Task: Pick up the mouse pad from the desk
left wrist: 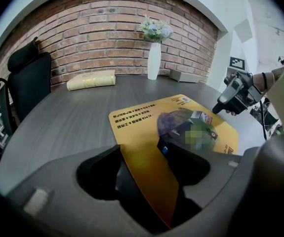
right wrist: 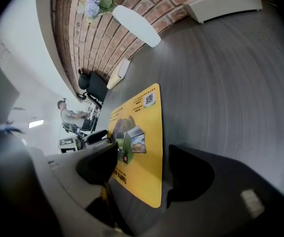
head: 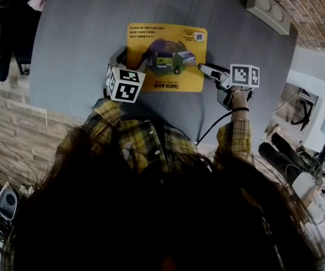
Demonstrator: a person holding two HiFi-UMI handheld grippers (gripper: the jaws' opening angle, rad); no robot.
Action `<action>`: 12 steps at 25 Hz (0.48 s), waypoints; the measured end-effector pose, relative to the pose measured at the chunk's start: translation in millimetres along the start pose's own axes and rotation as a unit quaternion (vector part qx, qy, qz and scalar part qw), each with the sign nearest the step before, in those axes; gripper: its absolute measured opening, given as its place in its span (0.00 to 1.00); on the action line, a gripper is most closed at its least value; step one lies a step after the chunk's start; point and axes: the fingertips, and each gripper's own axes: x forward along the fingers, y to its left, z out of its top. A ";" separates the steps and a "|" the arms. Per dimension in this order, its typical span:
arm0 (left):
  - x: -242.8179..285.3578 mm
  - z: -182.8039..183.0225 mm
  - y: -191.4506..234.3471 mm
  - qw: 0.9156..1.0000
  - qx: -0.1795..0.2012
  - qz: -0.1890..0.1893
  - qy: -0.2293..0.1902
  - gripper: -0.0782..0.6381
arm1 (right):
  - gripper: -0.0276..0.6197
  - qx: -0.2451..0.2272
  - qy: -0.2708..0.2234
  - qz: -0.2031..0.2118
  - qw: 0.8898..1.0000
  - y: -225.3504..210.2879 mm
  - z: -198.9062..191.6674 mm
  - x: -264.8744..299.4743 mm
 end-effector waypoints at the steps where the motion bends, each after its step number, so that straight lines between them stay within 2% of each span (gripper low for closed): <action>1: 0.1 0.4 0.0 1.000 0.000 -0.001 -0.001 0.55 | 0.54 0.002 0.003 0.006 1.000 0.6 0.4 -0.2; 7: -0.9 0.0 0.6 1.000 -0.002 0.001 -0.002 0.55 | 0.54 0.013 -0.006 0.022 1.000 1.0 2.4 -1.0; 12: -1.3 -0.5 0.4 1.000 -0.003 0.000 0.000 0.55 | 0.54 0.004 0.000 0.007 1.000 1.9 2.4 1.4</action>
